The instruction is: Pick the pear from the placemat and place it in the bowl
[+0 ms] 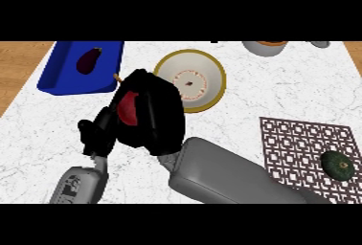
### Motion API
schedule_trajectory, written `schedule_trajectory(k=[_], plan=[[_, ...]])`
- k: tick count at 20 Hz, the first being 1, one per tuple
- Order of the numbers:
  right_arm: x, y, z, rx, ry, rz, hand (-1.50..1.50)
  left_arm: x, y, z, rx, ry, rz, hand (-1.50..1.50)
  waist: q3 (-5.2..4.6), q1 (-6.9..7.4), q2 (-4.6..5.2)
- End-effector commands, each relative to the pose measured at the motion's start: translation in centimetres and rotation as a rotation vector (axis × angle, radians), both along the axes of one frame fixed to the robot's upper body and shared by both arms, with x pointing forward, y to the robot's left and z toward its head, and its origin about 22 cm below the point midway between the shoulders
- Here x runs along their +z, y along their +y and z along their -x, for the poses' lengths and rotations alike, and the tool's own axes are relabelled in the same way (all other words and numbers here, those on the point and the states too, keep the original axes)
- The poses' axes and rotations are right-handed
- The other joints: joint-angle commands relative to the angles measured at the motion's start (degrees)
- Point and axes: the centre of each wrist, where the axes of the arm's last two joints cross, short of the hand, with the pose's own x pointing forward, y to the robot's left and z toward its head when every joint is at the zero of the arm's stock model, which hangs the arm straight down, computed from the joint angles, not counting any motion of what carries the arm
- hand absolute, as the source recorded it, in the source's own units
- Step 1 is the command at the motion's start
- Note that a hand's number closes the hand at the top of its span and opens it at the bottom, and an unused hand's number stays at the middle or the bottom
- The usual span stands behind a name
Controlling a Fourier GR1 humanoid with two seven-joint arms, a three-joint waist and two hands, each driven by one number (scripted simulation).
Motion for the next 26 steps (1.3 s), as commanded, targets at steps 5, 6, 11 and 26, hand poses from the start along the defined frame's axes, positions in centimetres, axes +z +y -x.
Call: schedule_trajectory(k=[5,6,11,26], plan=[[8.2,4.5,-1.9,-0.183,0.0,-0.011,1.5,0.5,0.2,-0.9,-0.003,-0.007,0.016,0.0,0.02,-0.18,0.52],[10.0,4.6,-2.9,-0.212,-0.013,-0.026,1.5,-0.1,0.4,-0.6,0.005,-0.009,0.022,0.0,-0.02,0.14,0.76],[9.8,5.0,-5.0,-0.276,0.028,-0.009,1.5,-0.2,0.7,0.3,0.002,-0.009,0.003,0.0,0.08,-0.15,0.89],[3.0,0.6,-12.3,-0.514,0.087,0.289,1.5,-0.3,1.8,-0.1,0.042,-0.042,-0.002,0.0,0.17,-1.98,1.29]])
